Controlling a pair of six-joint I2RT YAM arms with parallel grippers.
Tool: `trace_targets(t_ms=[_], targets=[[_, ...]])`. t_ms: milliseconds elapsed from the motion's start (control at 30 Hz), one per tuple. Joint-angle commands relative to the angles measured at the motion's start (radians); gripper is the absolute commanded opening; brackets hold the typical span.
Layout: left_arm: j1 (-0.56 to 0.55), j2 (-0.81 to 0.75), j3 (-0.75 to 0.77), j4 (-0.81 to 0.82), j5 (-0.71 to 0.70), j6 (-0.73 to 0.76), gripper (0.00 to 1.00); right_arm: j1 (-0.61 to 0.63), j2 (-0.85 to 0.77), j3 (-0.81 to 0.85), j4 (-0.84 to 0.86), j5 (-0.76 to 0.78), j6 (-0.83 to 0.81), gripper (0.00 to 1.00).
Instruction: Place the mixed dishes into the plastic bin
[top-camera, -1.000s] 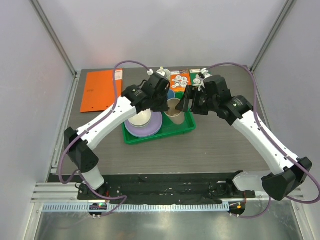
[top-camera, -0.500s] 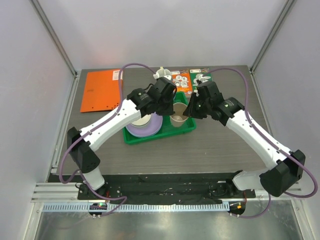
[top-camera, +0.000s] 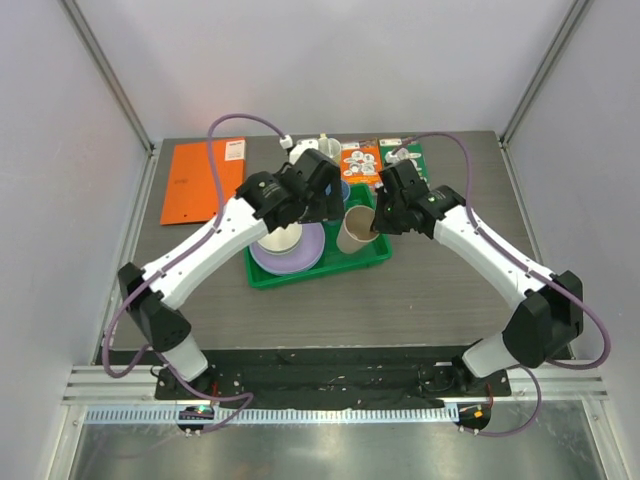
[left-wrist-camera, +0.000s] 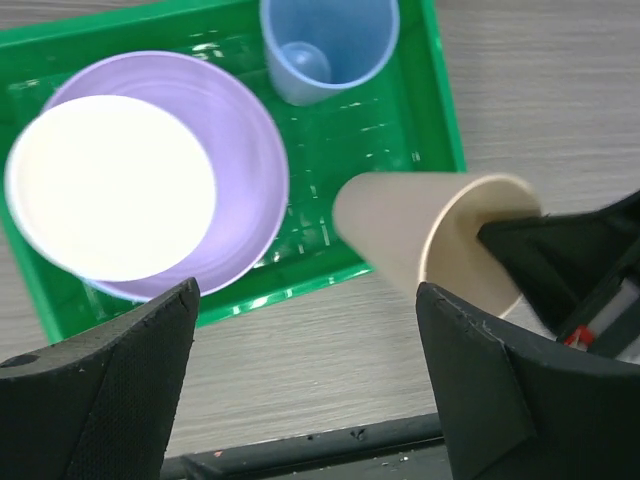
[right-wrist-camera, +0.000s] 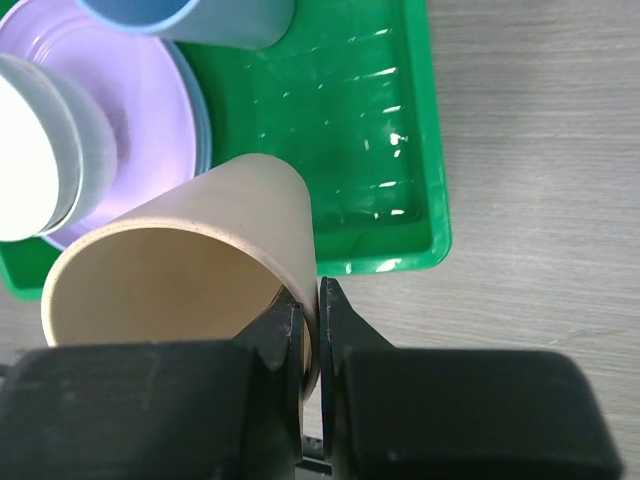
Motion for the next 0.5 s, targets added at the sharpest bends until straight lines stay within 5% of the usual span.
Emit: trace_targets(t_ms=[0, 467], targets=[[0.029, -0.150, -0.053, 0.013, -0.113, -0.033, 0.89, -0.013, 0.033, 0.076, 0.016, 0.038, -0.043, 0.01], [0.120, -0.300, -0.242, 0.010, -0.164, -0.033, 0.90, -0.044, 0.240, 0.192, -0.010, 0.030, -0.099, 0.01]])
